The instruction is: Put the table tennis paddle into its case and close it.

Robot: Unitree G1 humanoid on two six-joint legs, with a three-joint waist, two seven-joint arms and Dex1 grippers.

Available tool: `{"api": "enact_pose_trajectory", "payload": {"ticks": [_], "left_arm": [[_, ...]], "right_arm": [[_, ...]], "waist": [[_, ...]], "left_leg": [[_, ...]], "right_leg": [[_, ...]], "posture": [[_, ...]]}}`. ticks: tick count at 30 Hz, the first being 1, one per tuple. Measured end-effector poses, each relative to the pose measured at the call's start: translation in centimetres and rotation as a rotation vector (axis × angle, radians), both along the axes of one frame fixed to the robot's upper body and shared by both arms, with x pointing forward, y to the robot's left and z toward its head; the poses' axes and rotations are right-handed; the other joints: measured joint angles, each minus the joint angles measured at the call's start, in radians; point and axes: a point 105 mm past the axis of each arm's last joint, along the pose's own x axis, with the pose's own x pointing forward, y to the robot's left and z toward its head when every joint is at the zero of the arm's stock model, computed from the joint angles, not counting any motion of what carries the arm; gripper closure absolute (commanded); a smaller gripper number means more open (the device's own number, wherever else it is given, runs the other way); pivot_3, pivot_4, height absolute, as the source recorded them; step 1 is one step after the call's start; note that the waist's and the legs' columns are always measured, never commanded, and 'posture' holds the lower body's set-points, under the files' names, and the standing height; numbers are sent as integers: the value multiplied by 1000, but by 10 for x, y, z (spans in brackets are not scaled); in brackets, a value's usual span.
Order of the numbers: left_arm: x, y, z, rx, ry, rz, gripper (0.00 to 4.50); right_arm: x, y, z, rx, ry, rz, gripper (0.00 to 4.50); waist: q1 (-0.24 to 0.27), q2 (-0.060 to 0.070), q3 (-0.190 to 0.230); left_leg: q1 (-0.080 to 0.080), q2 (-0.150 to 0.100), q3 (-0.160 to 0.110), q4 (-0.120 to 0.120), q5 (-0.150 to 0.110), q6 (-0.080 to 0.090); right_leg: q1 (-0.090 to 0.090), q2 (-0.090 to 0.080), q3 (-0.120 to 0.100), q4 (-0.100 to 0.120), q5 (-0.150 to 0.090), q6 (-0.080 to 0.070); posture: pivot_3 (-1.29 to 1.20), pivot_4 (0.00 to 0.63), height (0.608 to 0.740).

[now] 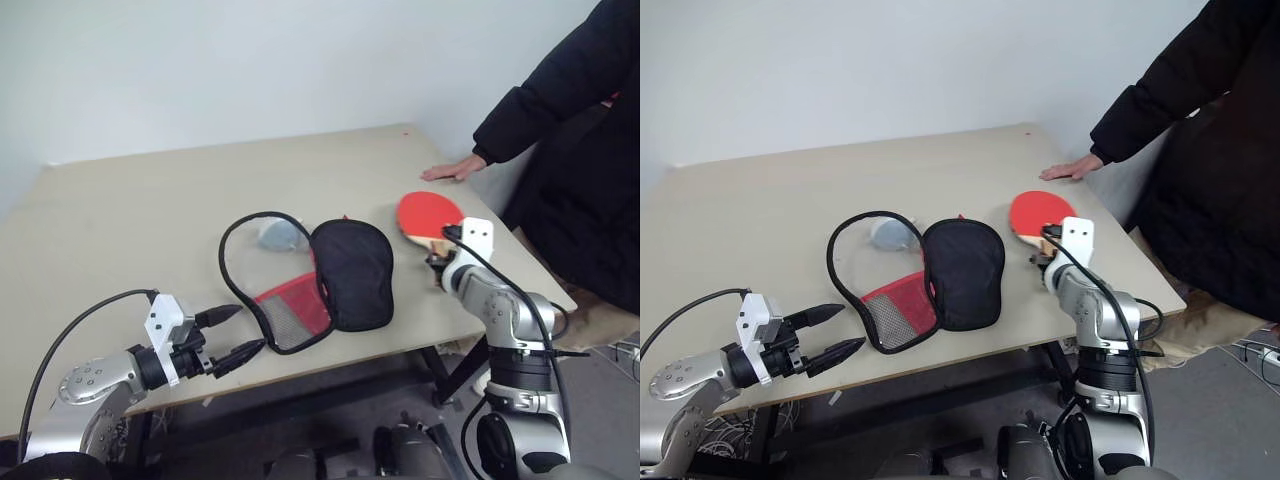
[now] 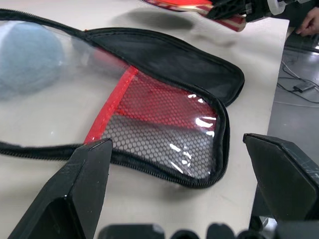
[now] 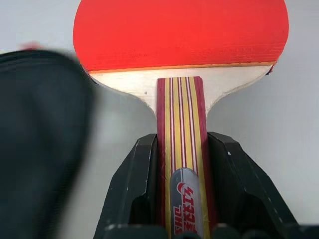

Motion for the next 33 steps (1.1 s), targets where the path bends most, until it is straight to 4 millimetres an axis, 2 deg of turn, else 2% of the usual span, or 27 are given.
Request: {"api": "enact_pose_trajectory", "payload": {"ticks": [5, 8, 12, 19, 33], "left_arm": [[0, 1, -2, 10, 2, 12, 0], [0, 1, -2, 8, 1, 13, 0], [-1, 1, -3, 9, 2, 16, 0], [-2, 2, -5, 9, 11, 22, 0], [-5, 3, -8, 10, 23, 26, 0]], "right_arm": [[-14, 46, 2, 33, 35, 190, 3308], [-21, 66, 5, 52, 38, 261, 3308], [-28, 82, 1, 64, 61, 306, 3308], [-36, 89, -7, 58, 111, 322, 3308], [-43, 79, -7, 3, 118, 290, 3308]], "waist": [[6, 0, 0], [6, -1, 0], [6, -1, 0], [5, -1, -1], [6, -2, -1]], "left_leg": [[0, -1, 0, 0, 0, 0], [0, -1, 1, 0, 0, -1], [0, -1, 1, 0, 1, -1], [0, -1, 3, 0, 1, -2], [0, -2, 3, 0, 1, -2]], "right_leg": [[0, -1, 0, 0, 1, -1], [0, -1, 1, 0, 1, -2], [-1, -1, 2, 0, 1, -2], [-1, 0, 3, 0, 1, -2], [-1, 0, 3, 0, 2, -2]], "posture": [[0, 0, 740], [0, 0, 740], [0, 0, 740], [0, 0, 740], [0, 0, 740]]}}
